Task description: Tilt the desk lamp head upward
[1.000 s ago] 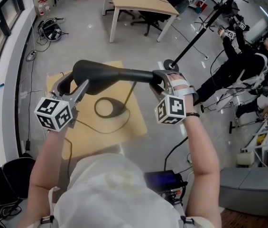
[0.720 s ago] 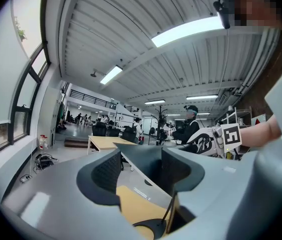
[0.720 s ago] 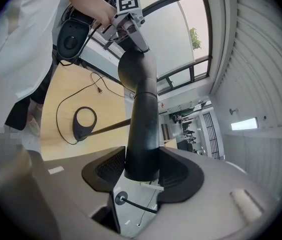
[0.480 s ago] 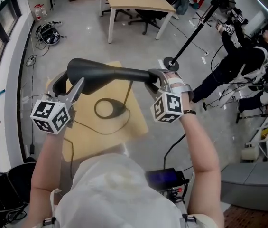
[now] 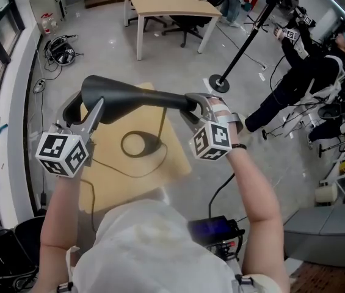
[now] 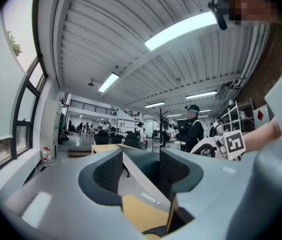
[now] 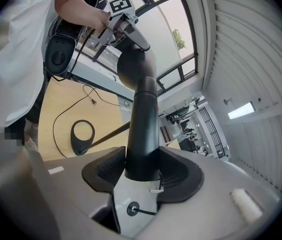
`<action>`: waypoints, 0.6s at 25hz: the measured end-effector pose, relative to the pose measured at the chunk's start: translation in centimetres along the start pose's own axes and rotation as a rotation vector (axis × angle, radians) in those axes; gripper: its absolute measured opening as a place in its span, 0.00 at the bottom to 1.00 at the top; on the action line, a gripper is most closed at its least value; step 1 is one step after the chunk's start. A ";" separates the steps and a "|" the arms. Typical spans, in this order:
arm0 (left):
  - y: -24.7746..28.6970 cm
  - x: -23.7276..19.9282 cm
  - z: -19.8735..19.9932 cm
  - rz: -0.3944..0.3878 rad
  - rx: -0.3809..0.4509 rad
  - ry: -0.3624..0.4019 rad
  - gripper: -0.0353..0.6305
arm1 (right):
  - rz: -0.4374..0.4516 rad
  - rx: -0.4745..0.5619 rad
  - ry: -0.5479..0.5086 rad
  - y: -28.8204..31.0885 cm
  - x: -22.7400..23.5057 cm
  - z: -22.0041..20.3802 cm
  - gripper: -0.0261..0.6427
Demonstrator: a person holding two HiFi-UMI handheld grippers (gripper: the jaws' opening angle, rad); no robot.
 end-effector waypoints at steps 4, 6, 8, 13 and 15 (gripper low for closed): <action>0.3 0.5 1.0 0.008 0.005 0.017 0.39 | -0.007 0.018 0.028 0.1 0.1 -0.1 0.37; 0.4 0.7 1.4 0.012 0.008 0.029 0.39 | -0.011 0.026 0.040 0.1 0.1 0.0 0.37; 0.5 0.9 1.8 0.014 0.009 0.040 0.39 | -0.015 0.032 0.051 0.1 0.1 -0.1 0.37; 0.8 1.5 2.5 0.017 0.014 0.067 0.38 | -0.022 0.051 0.086 0.3 0.0 -0.1 0.37; 0.9 1.7 2.9 0.018 0.017 0.079 0.38 | -0.025 0.060 0.102 0.4 0.0 -0.1 0.37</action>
Point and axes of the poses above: the fingertips, and each gripper's own axes: y forward along the fingers, x to its right, z out of its top, the point moved 2 cm from there along -y, backward along the fingers, and after that the axes turned 12 degrees about -y, right-handed, at the moved point
